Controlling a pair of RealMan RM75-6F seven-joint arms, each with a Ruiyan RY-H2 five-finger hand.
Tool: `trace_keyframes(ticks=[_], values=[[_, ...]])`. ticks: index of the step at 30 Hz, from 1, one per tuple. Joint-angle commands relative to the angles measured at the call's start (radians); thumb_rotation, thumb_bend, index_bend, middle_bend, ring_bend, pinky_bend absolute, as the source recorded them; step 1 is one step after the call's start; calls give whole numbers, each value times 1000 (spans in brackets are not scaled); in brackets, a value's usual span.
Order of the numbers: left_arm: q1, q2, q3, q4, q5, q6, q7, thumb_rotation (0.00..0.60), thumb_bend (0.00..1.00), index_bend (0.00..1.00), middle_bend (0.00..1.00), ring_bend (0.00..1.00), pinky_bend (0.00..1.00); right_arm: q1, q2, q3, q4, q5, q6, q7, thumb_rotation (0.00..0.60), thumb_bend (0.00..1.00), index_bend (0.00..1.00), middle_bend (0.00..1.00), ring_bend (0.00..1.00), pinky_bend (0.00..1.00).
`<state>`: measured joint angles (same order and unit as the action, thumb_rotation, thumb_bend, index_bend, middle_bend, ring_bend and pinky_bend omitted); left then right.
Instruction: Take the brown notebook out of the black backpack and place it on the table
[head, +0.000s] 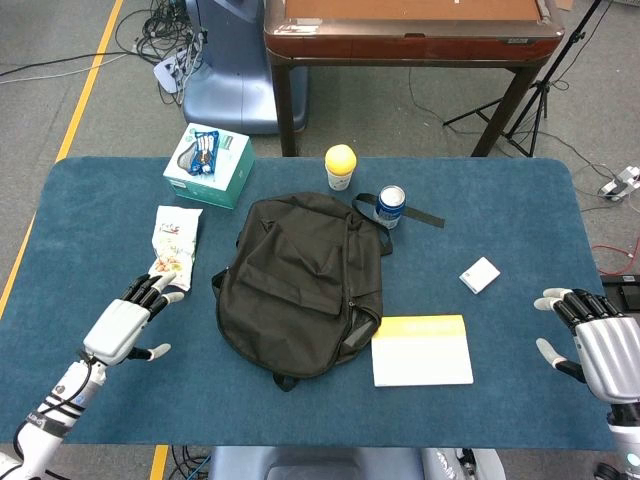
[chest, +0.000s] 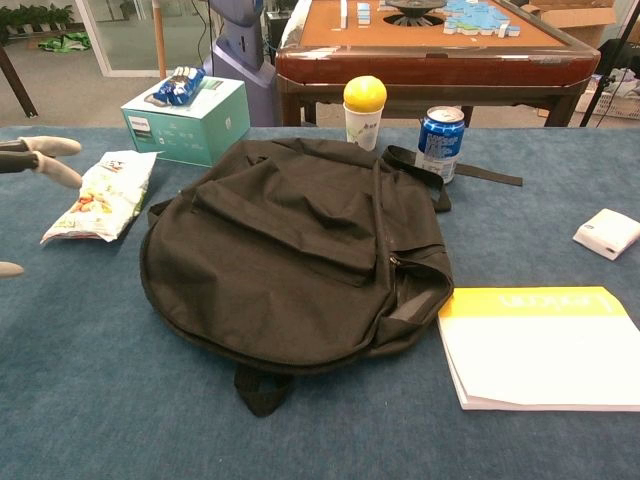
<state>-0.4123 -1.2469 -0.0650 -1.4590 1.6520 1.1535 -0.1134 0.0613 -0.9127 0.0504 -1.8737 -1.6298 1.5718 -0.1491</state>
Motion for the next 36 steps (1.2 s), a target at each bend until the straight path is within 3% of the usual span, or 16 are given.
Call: trace_keyframes(ticks=[1,12,24,32,36], values=[[-73,-72,9,110,62,-31,-60,600,138,148,0,0,0,-5,2,-2,-4,0,3,-4,600,197,379,323,277,371],[-199,-216,37,317,151,-25,-94,600,138,57,0,0,0,-17,3,-6,-15,-3,9,-18,600,197,379,323,277,371],[-296,-327,60,404,143,-91,-74,600,138,76,0,0,0,-35,6,-12,-2,-4,23,2,600,198,379,322,273,371],[-325,-369,55,428,90,-122,-97,600,149,194,0,0,0,-51,12,-16,10,-5,38,21,600,197,379,322,273,371],[-331,-384,41,418,47,-130,-147,600,275,308,0,0,0,-56,12,-18,19,-6,41,33,600,197,379,322,273,371]])
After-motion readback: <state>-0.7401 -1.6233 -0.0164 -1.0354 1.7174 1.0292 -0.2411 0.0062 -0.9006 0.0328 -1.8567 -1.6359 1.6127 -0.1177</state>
